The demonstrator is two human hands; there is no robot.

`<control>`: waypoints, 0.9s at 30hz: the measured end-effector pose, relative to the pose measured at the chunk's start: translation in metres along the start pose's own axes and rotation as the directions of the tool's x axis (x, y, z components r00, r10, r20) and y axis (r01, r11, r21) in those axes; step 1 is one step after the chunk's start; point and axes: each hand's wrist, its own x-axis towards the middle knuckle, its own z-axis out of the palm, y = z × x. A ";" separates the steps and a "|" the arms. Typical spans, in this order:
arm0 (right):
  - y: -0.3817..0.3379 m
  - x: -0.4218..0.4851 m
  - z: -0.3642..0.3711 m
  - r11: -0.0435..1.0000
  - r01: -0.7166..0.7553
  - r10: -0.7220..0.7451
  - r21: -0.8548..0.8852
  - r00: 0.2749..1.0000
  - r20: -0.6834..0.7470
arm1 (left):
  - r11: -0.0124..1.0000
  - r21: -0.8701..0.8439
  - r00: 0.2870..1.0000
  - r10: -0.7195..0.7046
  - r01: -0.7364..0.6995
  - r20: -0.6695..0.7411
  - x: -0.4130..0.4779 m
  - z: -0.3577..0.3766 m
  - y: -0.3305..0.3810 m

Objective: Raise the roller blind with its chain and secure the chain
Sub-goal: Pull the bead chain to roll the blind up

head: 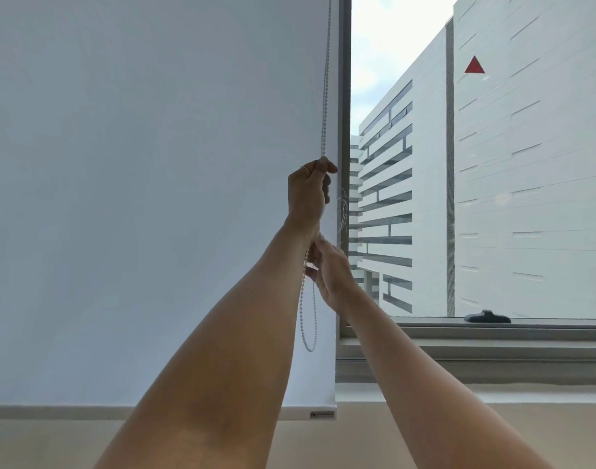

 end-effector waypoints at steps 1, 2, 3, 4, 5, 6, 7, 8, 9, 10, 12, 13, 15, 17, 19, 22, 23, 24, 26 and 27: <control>-0.007 0.005 -0.002 1.000 0.003 -0.003 0.004 1.000 -0.014 | 1.000 0.006 1.000 0.003 -0.003 -0.001 0.000 -0.002 0.000; -0.016 0.010 -0.002 1.000 0.020 -0.020 0.014 0.999 -0.034 | 1.000 0.014 1.000 0.002 -0.002 -0.005 -0.002 -0.003 -0.002; -0.026 0.015 -0.003 0.998 0.048 -0.047 0.030 0.998 -0.045 | 1.000 0.022 1.000 0.000 0.000 -0.010 -0.004 -0.005 -0.004; -0.037 0.019 -0.002 0.995 0.080 -0.077 0.058 0.996 -0.047 | 1.000 0.023 1.000 -0.004 0.004 -0.010 -0.007 -0.007 -0.008; -0.048 0.023 -0.001 0.990 0.107 -0.103 0.088 0.994 -0.045 | 1.000 0.016 1.000 -0.011 0.011 -0.006 -0.012 -0.008 -0.012; -0.060 0.027 0.001 0.986 0.128 -0.123 0.111 0.991 -0.047 | 1.000 0.004 1.000 -0.022 0.022 0.000 -0.017 -0.009 -0.018; -0.071 0.032 0.003 0.983 0.143 -0.137 0.115 0.989 -0.051 | 0.999 -0.003 0.999 -0.036 0.036 0.004 -0.024 -0.010 -0.024; -0.081 0.035 0.005 0.983 0.152 -0.146 0.102 0.988 -0.058 | 0.999 -0.003 0.999 -0.053 0.053 0.006 -0.030 -0.010 -0.030; -0.089 0.038 0.008 0.985 0.152 -0.147 0.080 0.987 -0.064 | 0.998 -0.002 0.998 -0.069 0.069 0.006 -0.037 -0.010 -0.037; -0.096 0.041 0.012 0.988 0.142 -0.138 0.061 0.988 -0.071 | 0.997 -0.001 0.997 -0.083 0.083 0.005 -0.044 -0.010 -0.042; -0.105 0.044 0.018 0.994 0.111 -0.109 0.010 0.989 -0.098 | 0.995 -0.004 0.995 -0.103 0.103 0.004 -0.058 -0.009 -0.053; -0.107 0.044 0.019 0.995 0.094 -0.098 -0.032 0.988 -0.124 | 0.994 -0.007 0.994 -0.109 0.109 0.009 -0.064 -0.009 -0.058; -0.106 0.043 0.019 0.993 0.064 -0.081 -0.102 0.982 -0.171 | 0.993 -0.024 0.993 -0.114 0.115 0.030 -0.077 -0.010 -0.066; -0.098 0.041 0.017 0.992 0.057 -0.080 -0.113 0.973 -0.215 | 0.992 -0.032 0.991 -0.122 0.124 0.058 -0.088 -0.014 -0.075; -0.085 0.038 0.016 0.993 0.099 -0.111 -0.058 0.960 -0.258 | 0.990 -0.026 0.986 -0.138 0.141 0.092 -0.095 -0.019 -0.083; -0.070 0.032 0.015 0.988 0.149 -0.134 0.041 0.960 -0.246 | 0.979 -0.009 0.969 -0.198 0.202 0.146 -0.096 -0.028 -0.089; -0.067 0.030 0.014 0.986 0.156 -0.140 0.054 0.962 -0.233 | 0.975 -0.006 0.961 -0.218 0.222 0.168 -0.095 -0.032 -0.090; -0.065 0.028 0.014 0.985 0.165 -0.148 0.057 0.964 -0.222 | 0.971 -0.005 0.953 -0.232 0.238 0.195 -0.093 -0.036 -0.090; -0.062 0.026 0.013 0.982 0.180 -0.165 0.054 0.964 -0.210 | 0.962 0.000 0.932 -0.265 0.274 0.245 -0.087 -0.042 -0.089; -0.061 0.024 0.012 0.981 0.184 -0.168 0.056 0.964 -0.207 | 0.954 0.007 0.921 -0.292 0.300 0.258 -0.082 -0.044 -0.085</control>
